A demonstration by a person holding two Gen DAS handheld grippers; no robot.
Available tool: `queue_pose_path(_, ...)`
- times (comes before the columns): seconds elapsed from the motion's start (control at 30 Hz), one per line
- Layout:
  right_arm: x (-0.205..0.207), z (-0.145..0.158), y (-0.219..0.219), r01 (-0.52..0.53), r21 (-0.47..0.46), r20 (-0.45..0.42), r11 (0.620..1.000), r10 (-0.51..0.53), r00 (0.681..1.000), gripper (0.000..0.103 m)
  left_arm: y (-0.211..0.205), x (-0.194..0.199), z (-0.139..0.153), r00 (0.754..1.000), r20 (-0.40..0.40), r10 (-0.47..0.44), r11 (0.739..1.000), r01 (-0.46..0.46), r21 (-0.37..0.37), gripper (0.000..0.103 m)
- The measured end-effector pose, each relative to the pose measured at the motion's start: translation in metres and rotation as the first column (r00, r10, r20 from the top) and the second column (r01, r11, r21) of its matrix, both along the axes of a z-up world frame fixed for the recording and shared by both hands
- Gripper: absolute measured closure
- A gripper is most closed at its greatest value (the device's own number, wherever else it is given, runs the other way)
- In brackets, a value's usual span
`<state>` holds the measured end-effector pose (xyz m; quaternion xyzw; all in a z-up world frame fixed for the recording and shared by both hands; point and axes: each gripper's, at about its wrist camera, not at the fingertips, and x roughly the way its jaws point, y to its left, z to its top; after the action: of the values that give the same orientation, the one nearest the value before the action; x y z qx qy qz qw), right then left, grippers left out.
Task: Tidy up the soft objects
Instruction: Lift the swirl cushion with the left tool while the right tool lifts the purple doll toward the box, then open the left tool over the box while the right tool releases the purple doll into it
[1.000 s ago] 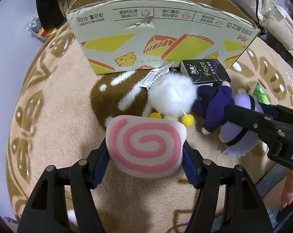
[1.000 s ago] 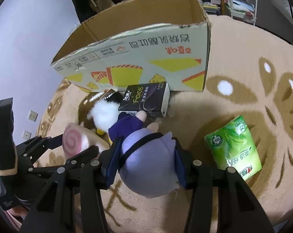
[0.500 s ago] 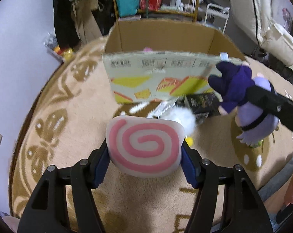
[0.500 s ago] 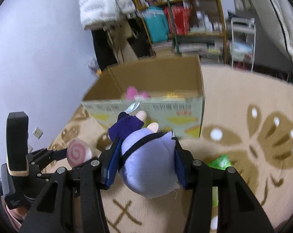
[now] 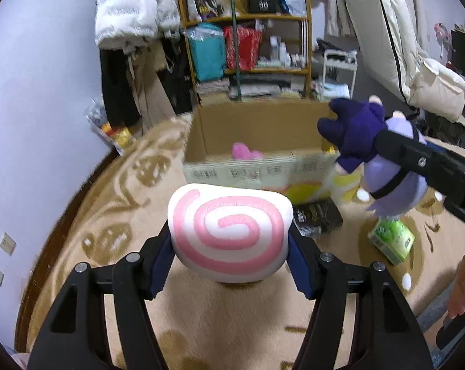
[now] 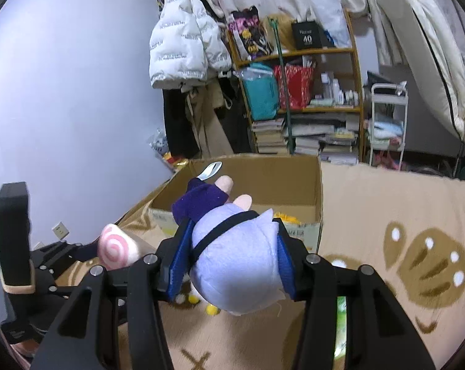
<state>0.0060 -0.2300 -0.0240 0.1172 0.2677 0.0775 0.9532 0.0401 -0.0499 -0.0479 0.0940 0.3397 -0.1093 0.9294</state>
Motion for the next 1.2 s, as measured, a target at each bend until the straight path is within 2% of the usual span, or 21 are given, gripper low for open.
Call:
queue_pose_path(0.37, 0.021, 0.014, -0.001, 0.000, -0.031, 0.066, 1.000, 0.002, 0.998, 0.049, -0.006, 0.018, 0.040, 0.995, 0.093, -0.023, 1.000, 0.024, -0.015, 0.039)
queue_pose_path(0.6, 0.040, 0.023, -0.009, 0.000, -0.054, 0.098, 0.999, 0.005, 0.995, 0.049, -0.012, 0.044, 0.053, 0.990, 0.132, -0.044, 0.998, 0.050, -0.046, 0.039)
queue_pose_path(0.93, 0.067, 0.023, -0.015, -0.016, -0.090, 0.095, 0.996, 0.024, 0.995, 0.048, -0.025, 0.071, 0.043, 0.987, 0.139, -0.082, 0.996, 0.087, -0.035, 0.037)
queue_pose_path(1.2, 0.091, 0.009, -0.026, -0.028, -0.090, 0.051, 0.996, 0.032, 0.998, 0.048, -0.026, 0.093, 0.020, 0.995, 0.080, -0.061, 0.996, 0.065, -0.054, 0.037)
